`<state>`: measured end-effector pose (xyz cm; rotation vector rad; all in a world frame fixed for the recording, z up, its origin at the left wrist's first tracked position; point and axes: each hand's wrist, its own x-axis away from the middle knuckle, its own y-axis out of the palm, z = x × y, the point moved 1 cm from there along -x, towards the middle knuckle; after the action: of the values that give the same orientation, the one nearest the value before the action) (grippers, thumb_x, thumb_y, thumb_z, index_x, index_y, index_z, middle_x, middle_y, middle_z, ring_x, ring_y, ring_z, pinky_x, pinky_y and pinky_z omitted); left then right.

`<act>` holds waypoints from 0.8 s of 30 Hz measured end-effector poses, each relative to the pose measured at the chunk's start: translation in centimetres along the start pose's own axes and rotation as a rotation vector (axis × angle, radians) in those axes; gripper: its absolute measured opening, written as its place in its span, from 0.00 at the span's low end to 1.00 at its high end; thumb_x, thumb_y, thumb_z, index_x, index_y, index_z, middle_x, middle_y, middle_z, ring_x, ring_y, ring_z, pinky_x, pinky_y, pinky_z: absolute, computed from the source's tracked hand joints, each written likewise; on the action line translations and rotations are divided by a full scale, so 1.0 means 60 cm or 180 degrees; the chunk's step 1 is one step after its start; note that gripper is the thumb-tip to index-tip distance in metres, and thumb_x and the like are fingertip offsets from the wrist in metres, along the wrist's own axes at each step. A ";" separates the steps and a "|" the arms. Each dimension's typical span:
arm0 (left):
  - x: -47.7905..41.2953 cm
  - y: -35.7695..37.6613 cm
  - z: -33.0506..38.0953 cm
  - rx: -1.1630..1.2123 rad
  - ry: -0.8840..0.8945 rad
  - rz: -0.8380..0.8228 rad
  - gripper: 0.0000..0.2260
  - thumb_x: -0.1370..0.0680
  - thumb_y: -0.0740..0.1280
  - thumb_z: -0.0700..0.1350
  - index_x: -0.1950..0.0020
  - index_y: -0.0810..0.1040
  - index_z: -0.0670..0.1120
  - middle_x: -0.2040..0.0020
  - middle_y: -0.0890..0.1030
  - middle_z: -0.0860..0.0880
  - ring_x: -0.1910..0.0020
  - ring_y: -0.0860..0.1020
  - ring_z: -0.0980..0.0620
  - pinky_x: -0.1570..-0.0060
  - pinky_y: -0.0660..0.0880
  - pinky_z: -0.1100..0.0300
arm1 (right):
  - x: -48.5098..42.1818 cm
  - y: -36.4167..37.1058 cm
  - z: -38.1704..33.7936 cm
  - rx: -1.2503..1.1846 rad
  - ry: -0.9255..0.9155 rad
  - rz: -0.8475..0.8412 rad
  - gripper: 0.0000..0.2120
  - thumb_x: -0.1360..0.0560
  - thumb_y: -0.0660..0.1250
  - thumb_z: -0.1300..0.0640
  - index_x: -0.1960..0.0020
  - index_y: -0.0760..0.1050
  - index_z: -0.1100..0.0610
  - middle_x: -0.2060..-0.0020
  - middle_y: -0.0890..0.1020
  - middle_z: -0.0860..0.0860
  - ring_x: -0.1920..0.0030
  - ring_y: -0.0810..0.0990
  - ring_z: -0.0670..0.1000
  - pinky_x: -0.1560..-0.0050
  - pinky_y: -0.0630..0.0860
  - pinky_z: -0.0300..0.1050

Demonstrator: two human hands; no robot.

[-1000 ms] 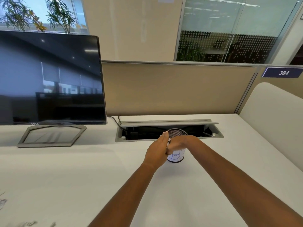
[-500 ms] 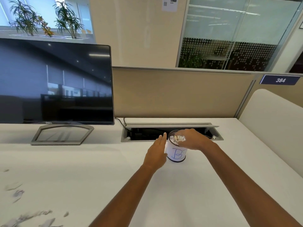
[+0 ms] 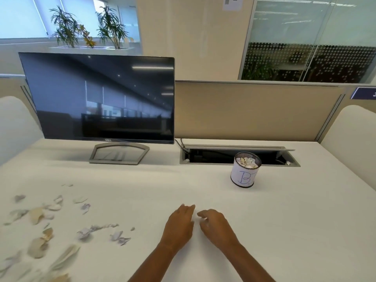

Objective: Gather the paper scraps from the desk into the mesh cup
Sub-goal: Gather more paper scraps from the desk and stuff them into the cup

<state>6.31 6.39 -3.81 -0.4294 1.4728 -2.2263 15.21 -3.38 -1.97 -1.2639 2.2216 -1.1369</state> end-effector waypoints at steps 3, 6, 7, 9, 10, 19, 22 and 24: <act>0.039 -0.015 -0.028 0.0003 0.0079 0.0081 0.21 0.19 0.54 0.42 0.26 0.60 0.48 0.25 0.62 0.55 0.28 0.63 0.58 0.31 0.59 0.67 | 0.017 0.037 -0.033 0.0146 -0.0128 -0.0155 0.20 0.21 0.58 0.56 0.30 0.65 0.56 0.33 0.71 0.51 0.32 0.68 0.48 0.34 0.62 0.35; 0.068 -0.029 -0.059 -0.0076 0.0065 0.0214 0.21 0.22 0.55 0.39 0.29 0.65 0.50 0.29 0.68 0.54 0.31 0.68 0.56 0.35 0.65 0.66 | 0.021 0.069 -0.077 0.0129 -0.0228 -0.0255 0.22 0.21 0.59 0.54 0.29 0.62 0.56 0.31 0.68 0.52 0.30 0.65 0.48 0.32 0.60 0.36; 0.077 -0.035 -0.071 -0.0196 0.0059 0.0252 0.21 0.22 0.55 0.38 0.29 0.65 0.49 0.29 0.68 0.54 0.30 0.67 0.56 0.35 0.64 0.66 | 0.020 0.081 -0.091 0.0153 -0.0254 -0.0298 0.23 0.21 0.59 0.54 0.28 0.61 0.55 0.29 0.66 0.52 0.29 0.63 0.48 0.31 0.59 0.36; 0.097 -0.057 -0.091 -0.0455 -0.0011 0.0360 0.21 0.23 0.60 0.37 0.30 0.68 0.47 0.30 0.70 0.51 0.28 0.66 0.53 0.33 0.64 0.63 | 0.018 0.104 -0.117 0.0213 -0.0264 -0.0408 0.26 0.21 0.59 0.54 0.26 0.56 0.55 0.26 0.61 0.51 0.26 0.59 0.47 0.28 0.56 0.38; 0.107 -0.072 -0.102 -0.0494 -0.0008 0.0479 0.20 0.27 0.67 0.36 0.35 0.74 0.45 0.34 0.75 0.47 0.31 0.71 0.48 0.36 0.70 0.60 | 0.015 0.115 -0.129 0.0270 -0.0250 -0.0475 0.27 0.21 0.59 0.54 0.26 0.54 0.55 0.25 0.57 0.51 0.25 0.56 0.48 0.27 0.54 0.39; 0.180 -0.157 -0.256 -0.0822 -0.1264 0.0432 0.27 0.22 0.61 0.54 0.26 0.58 0.50 0.28 0.65 0.46 0.30 0.65 0.48 0.36 0.68 0.58 | -0.034 0.197 -0.264 0.0840 -0.0574 -0.0952 0.35 0.27 0.66 0.61 0.25 0.53 0.51 0.26 0.58 0.55 0.30 0.60 0.59 0.34 0.69 0.51; 0.195 -0.167 -0.288 -0.0823 -0.1503 0.0182 0.28 0.23 0.62 0.55 0.26 0.57 0.50 0.31 0.65 0.44 0.32 0.67 0.47 0.38 0.70 0.57 | -0.052 0.213 -0.292 0.0802 -0.0519 -0.0988 0.32 0.26 0.65 0.64 0.27 0.57 0.52 0.31 0.62 0.59 0.33 0.64 0.60 0.35 0.70 0.52; 0.202 -0.170 -0.304 -0.0570 -0.1554 0.0124 0.25 0.22 0.62 0.50 0.27 0.59 0.48 0.33 0.66 0.44 0.34 0.69 0.47 0.39 0.71 0.57 | -0.061 0.220 -0.305 0.0681 -0.0439 -0.0946 0.26 0.25 0.63 0.65 0.29 0.62 0.54 0.33 0.64 0.60 0.35 0.67 0.61 0.36 0.70 0.53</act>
<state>-14.70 18.00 -1.24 -0.9183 1.3937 -1.7907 -1.65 12.09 -1.22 -1.5611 1.8004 -1.3090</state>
